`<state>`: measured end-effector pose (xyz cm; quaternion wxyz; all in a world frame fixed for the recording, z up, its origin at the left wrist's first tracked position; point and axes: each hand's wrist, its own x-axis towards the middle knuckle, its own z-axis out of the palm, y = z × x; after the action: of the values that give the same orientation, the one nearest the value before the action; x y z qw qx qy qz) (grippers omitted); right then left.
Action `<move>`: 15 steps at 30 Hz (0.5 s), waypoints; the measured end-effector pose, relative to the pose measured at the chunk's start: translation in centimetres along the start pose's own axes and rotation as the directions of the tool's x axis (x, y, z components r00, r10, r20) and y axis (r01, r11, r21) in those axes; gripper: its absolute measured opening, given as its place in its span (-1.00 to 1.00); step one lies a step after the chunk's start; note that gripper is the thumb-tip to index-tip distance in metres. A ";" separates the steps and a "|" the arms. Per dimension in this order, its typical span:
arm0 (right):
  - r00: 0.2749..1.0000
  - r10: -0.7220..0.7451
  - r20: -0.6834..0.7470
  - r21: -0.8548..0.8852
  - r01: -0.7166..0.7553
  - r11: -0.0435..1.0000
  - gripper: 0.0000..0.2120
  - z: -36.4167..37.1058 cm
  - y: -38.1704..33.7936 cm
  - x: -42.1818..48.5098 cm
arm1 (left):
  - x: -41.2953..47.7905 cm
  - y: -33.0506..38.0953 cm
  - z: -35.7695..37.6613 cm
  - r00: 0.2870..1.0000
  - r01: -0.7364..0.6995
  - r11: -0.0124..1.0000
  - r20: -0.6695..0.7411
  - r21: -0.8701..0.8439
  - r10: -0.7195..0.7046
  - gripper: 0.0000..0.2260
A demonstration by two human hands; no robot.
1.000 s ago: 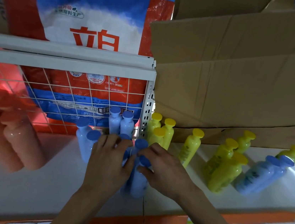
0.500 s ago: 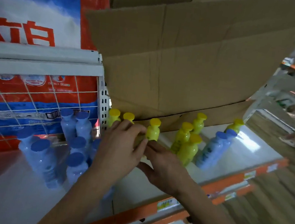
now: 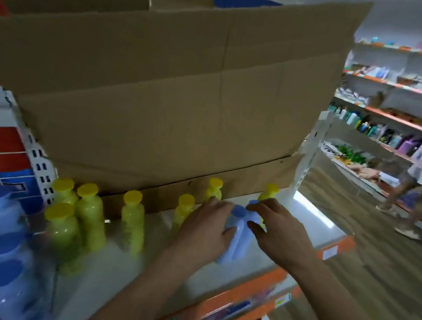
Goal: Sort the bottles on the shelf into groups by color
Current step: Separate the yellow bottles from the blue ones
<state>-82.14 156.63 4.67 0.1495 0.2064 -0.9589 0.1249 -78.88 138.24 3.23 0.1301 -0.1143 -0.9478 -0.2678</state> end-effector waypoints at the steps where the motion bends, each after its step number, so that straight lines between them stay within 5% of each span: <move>1: 1.000 0.003 0.011 -0.013 -0.003 1.000 -0.66 0.1 1.4 0.5 | 1.1 0.5 0.9 1.000 0.021 1.000 0.002 0.000 -0.021 -0.60; 7: 0.984 -0.074 0.159 0.044 0.068 0.997 -0.50 2.1 5.8 3.1 | 4.8 2.0 4.2 0.987 0.130 0.984 0.079 0.119 -0.140 -0.71; 15: 0.980 -0.130 0.150 0.127 0.111 0.986 -0.45 5.1 6.2 4.1 | 4.2 2.5 6.1 0.991 0.120 0.991 -0.064 0.059 -0.117 -0.73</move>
<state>-89.58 159.10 0.28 0.0678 0.2819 -0.9443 0.1554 -83.21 144.27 0.69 0.1459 -0.0455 -0.9565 -0.2485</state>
